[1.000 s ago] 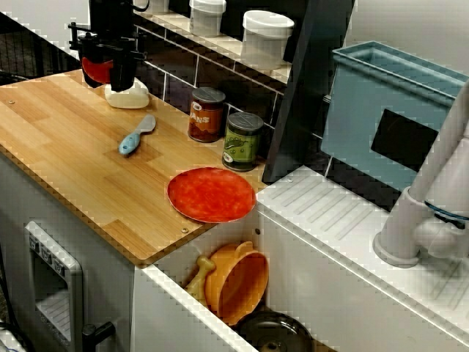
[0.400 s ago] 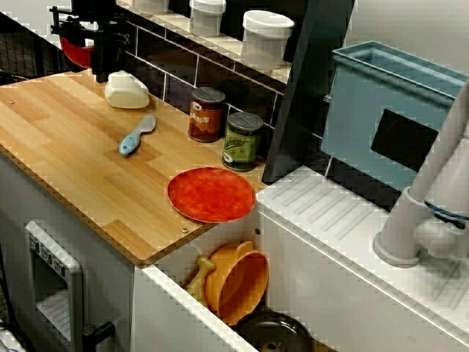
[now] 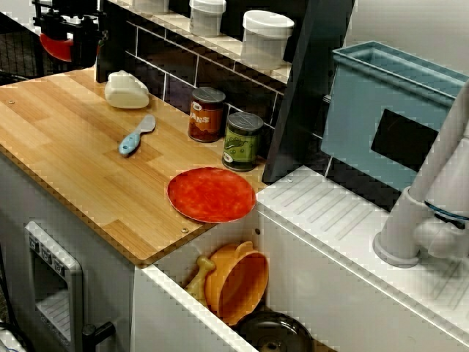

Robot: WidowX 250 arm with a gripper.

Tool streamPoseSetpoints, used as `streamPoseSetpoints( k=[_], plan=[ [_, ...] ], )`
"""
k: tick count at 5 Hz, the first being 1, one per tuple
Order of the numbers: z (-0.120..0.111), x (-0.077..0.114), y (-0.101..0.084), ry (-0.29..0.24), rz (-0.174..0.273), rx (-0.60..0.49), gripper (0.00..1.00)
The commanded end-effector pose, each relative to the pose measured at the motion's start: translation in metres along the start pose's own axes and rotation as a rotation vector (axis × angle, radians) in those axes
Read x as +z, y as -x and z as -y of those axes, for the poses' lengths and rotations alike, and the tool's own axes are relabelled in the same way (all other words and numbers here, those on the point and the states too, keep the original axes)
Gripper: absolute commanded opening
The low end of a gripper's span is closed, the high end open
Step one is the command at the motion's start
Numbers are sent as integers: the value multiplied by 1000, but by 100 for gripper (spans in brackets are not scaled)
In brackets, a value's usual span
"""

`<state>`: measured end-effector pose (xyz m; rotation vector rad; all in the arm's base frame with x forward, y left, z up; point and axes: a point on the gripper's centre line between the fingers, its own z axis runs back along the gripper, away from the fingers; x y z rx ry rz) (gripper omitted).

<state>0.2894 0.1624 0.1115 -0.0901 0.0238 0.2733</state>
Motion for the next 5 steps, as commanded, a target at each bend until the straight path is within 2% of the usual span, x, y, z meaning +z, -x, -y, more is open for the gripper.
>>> streamPoseSetpoints(
  k=[1,2,4,5],
  plan=[
    [-27,11,-6,-58,46,3,0],
    [-43,0,-18,-91,29,24,0],
    [-77,-24,-57,-132,-20,136,0],
    [-84,-33,-66,-159,-26,159,0]
  ],
)
